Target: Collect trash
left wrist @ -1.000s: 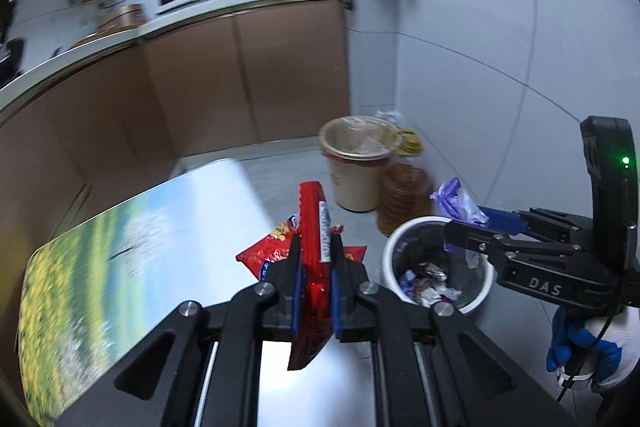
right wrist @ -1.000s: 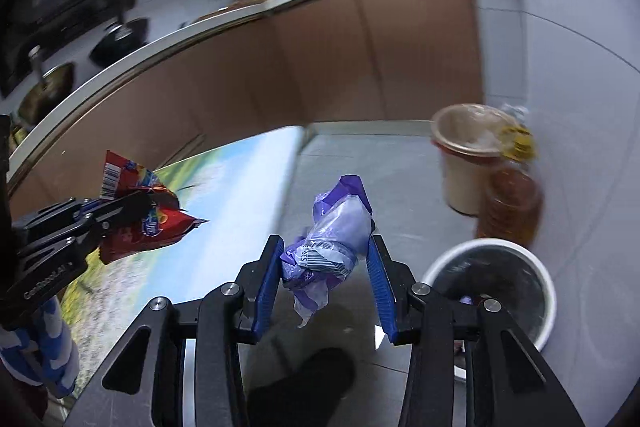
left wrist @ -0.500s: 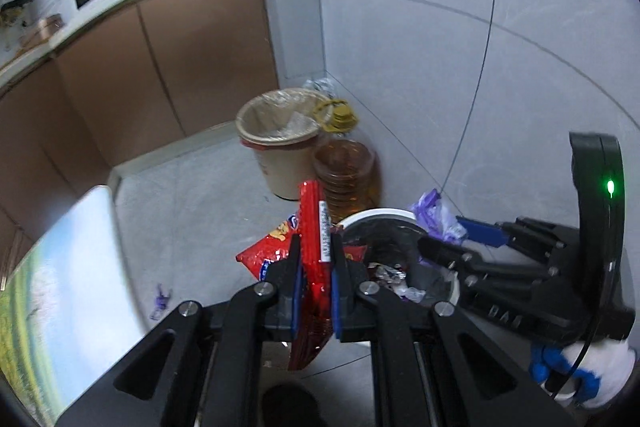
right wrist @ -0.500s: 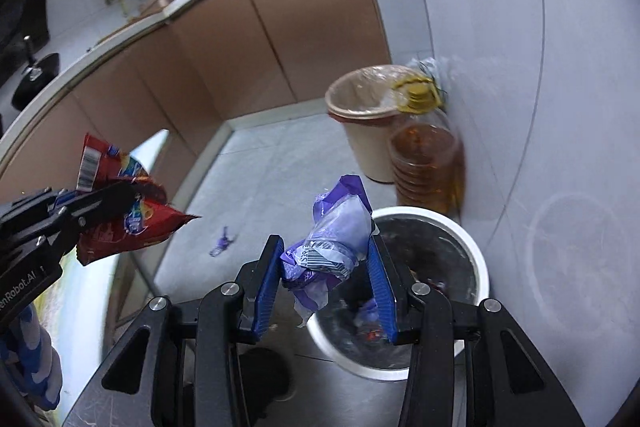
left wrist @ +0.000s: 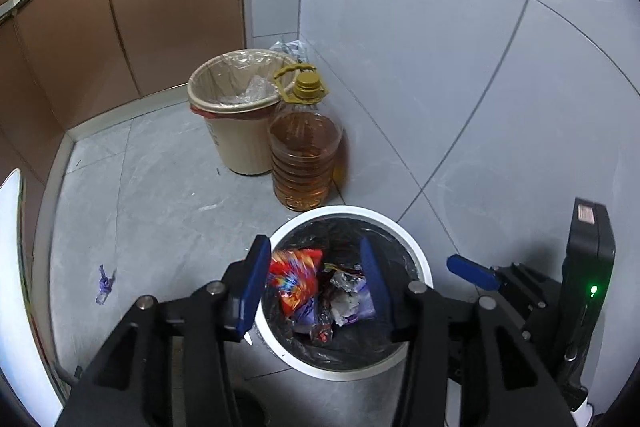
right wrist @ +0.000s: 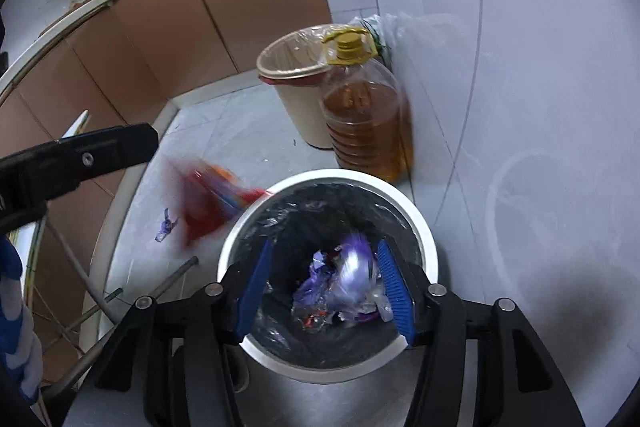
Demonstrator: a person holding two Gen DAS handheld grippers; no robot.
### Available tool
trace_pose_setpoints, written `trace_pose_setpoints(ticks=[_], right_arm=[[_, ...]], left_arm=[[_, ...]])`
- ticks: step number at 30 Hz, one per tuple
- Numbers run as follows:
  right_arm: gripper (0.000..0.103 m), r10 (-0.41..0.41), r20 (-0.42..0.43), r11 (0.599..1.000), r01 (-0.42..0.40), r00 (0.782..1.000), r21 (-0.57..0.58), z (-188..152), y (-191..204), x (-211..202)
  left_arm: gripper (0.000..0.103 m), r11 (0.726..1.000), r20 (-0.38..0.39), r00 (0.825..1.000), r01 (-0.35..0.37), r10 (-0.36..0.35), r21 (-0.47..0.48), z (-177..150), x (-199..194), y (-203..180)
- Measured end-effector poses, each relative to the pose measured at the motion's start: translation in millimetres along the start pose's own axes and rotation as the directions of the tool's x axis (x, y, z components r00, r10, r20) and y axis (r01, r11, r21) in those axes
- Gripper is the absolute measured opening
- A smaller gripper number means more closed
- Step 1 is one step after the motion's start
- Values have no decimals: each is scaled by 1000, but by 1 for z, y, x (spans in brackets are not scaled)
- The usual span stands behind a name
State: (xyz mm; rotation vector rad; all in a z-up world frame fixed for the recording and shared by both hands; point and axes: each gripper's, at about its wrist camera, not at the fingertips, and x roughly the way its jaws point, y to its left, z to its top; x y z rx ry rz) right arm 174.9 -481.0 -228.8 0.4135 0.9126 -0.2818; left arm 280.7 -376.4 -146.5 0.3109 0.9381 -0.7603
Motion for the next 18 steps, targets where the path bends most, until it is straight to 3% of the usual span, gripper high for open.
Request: trace_pose_setpoints(ticks=[6, 11, 15, 18], right_arm=[[56, 7, 1, 1000, -7, 1000, -11, 0, 10, -3], [59, 13, 56, 997, -9, 998, -82, -2, 48, -34], [67, 42, 115, 984, -22, 992, -176, -7, 91, -67], [76, 77, 172, 970, -34, 982, -241, -13, 125, -100]], left_arm=[[45, 999, 25, 999, -32, 33, -34, -11, -28, 17], [45, 991, 80, 988, -126, 130, -50, -30, -75, 33], [47, 977, 141, 968, -194, 206, -90, -53, -126, 53], [54, 954, 190, 939, -263, 288, -144, -78, -172, 72]])
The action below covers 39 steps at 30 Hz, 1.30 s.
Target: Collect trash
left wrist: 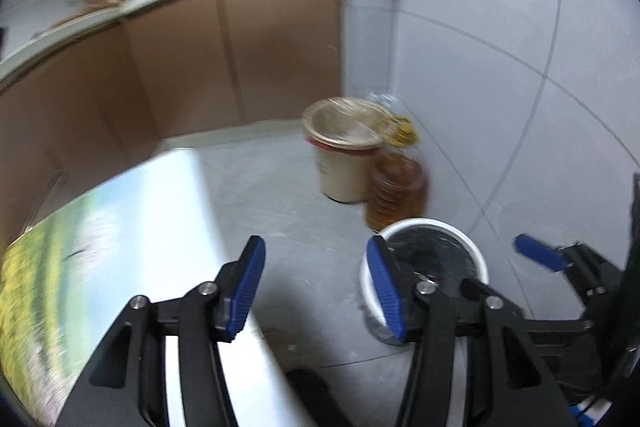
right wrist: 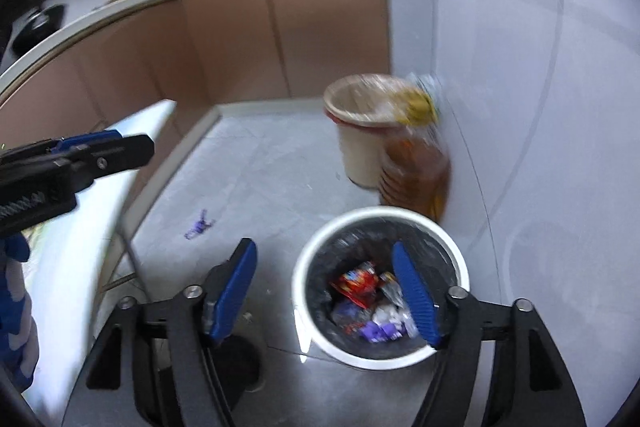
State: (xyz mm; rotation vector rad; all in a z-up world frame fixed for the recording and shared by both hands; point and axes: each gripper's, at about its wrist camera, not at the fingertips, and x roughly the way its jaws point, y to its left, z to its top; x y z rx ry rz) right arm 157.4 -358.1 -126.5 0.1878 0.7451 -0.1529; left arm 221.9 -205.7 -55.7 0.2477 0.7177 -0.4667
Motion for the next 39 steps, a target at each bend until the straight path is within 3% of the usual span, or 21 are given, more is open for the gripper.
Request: trace_pose_setpoints(ticks=[4, 7, 12, 16, 20, 24, 31, 39], right_arm=[[85, 44, 74, 996, -38, 996, -85, 9, 46, -40], [89, 74, 117, 988, -57, 990, -143, 10, 76, -65], [95, 108, 183, 978, -71, 977, -195, 8, 114, -102], [101, 104, 235, 972, -48, 967, -231, 3, 137, -131], [103, 105, 261, 968, -39, 960, -248, -2, 149, -148], [103, 103, 275, 968, -33, 956, -249, -5, 150, -155], [103, 91, 292, 973, -23, 952, -230, -16, 146, -169], [103, 60, 295, 980, -1, 954, -197, -23, 132, -174]], left_arm=[[65, 993, 48, 993, -105, 107, -50, -20, -46, 40], [71, 977, 75, 978, -187, 195, -98, -40, -81, 70], [72, 938, 108, 938, -310, 328, -155, -73, -129, 101], [72, 917, 119, 919, -349, 375, -195, -88, -154, 117], [74, 904, 141, 908, -358, 396, -233, -99, -175, 128], [83, 890, 172, 890, -371, 423, -266, -110, -197, 131], [85, 889, 189, 885, -369, 425, -271, -120, -210, 122], [86, 902, 211, 893, -339, 398, -268, -122, -217, 110]])
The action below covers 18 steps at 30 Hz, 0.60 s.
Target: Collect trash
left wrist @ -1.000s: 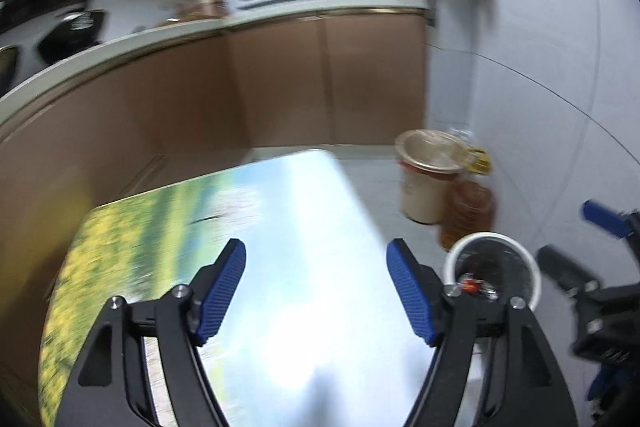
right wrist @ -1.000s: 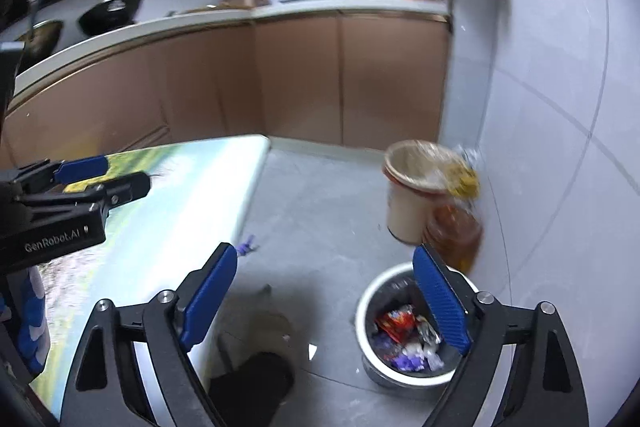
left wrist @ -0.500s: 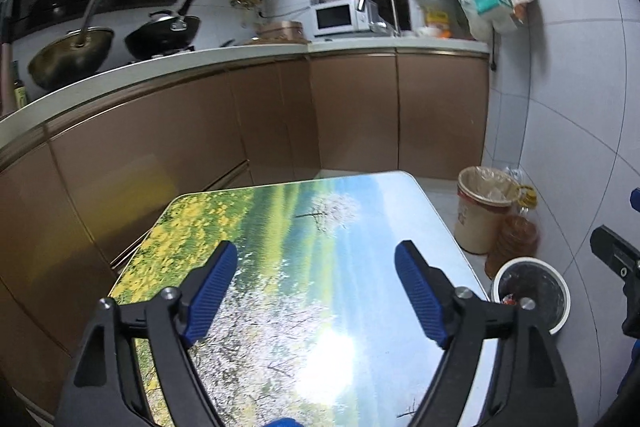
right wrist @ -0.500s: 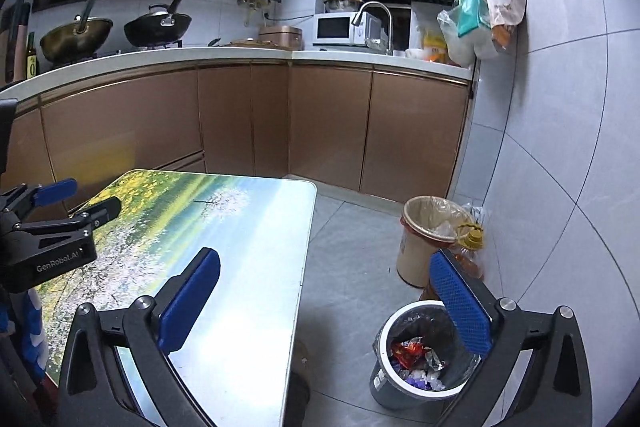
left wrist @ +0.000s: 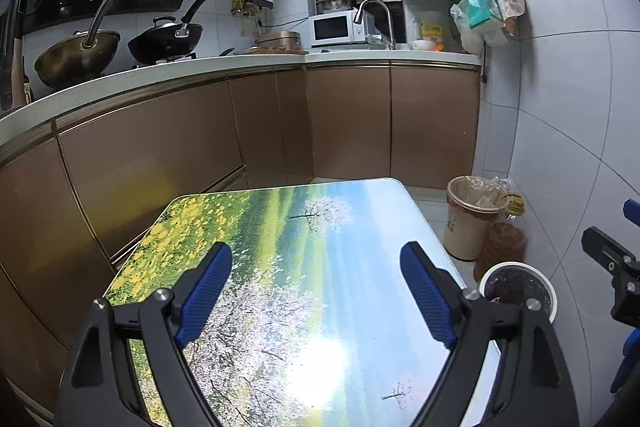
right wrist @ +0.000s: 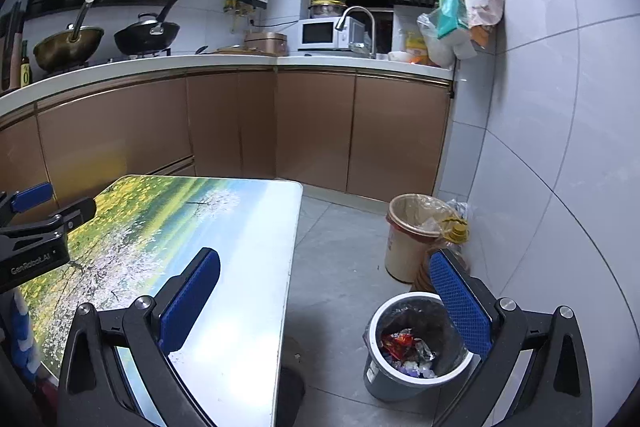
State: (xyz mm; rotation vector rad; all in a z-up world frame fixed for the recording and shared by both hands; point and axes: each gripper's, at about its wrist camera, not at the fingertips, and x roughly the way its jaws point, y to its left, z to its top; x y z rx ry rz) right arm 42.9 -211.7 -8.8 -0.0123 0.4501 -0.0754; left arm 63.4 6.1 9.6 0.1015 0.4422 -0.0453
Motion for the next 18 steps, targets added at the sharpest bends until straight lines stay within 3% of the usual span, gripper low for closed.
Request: trace_pose_setpoints(ticks=[18], right_arm=[[103, -28, -39, 1000, 28, 999, -14, -5, 2, 9]], left_arm=[[86, 999, -13, 999, 43, -43, 12, -7, 6, -3]])
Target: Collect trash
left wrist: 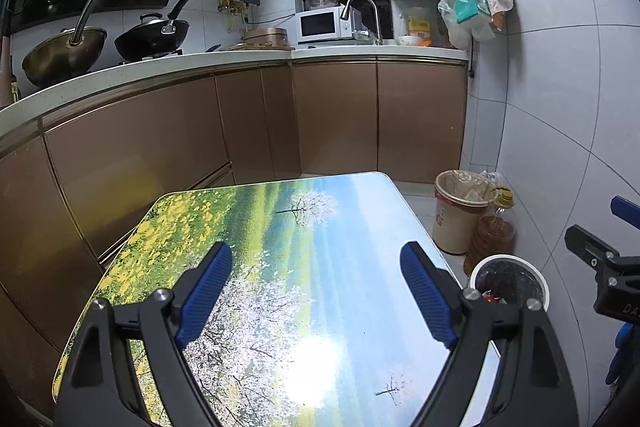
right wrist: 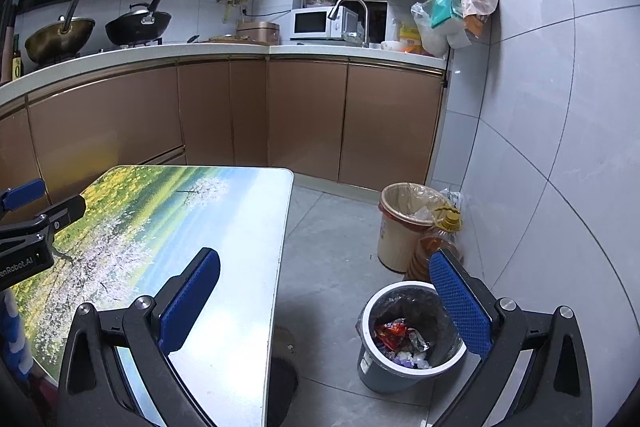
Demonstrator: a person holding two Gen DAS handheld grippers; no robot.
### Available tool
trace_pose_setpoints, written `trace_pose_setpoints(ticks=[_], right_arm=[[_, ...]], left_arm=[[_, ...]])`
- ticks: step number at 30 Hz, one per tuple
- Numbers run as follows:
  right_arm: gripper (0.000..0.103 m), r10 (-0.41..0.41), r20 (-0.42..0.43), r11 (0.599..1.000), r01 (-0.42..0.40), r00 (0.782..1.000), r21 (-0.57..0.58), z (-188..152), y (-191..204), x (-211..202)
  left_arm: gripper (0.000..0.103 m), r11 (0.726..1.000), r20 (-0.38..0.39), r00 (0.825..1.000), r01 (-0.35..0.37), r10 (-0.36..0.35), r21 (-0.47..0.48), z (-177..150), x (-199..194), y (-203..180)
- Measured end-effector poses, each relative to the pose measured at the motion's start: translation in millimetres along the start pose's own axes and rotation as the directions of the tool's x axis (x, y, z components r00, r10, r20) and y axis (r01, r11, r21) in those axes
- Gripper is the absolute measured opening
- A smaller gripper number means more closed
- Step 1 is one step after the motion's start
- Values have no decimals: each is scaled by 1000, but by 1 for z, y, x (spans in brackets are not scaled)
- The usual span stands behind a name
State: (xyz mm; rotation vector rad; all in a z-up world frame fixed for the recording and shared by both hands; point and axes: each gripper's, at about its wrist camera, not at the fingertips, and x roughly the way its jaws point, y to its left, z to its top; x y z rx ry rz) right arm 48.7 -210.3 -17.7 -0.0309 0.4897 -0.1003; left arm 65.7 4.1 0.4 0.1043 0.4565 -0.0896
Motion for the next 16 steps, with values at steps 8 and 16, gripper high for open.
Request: trace_pose_setpoints(ticks=[8, 16], right_arm=[[103, -7, -16, 1000, 6, 1000, -19, 1, 7, 11], [103, -8, -32, 1000, 7, 999, -28, 1, 11, 23]], left_arm=[[86, 1000, 20, 1000, -9, 9, 2, 1, 3, 4], [86, 1000, -1, 1000, -19, 19, -19, -3, 16, 12]])
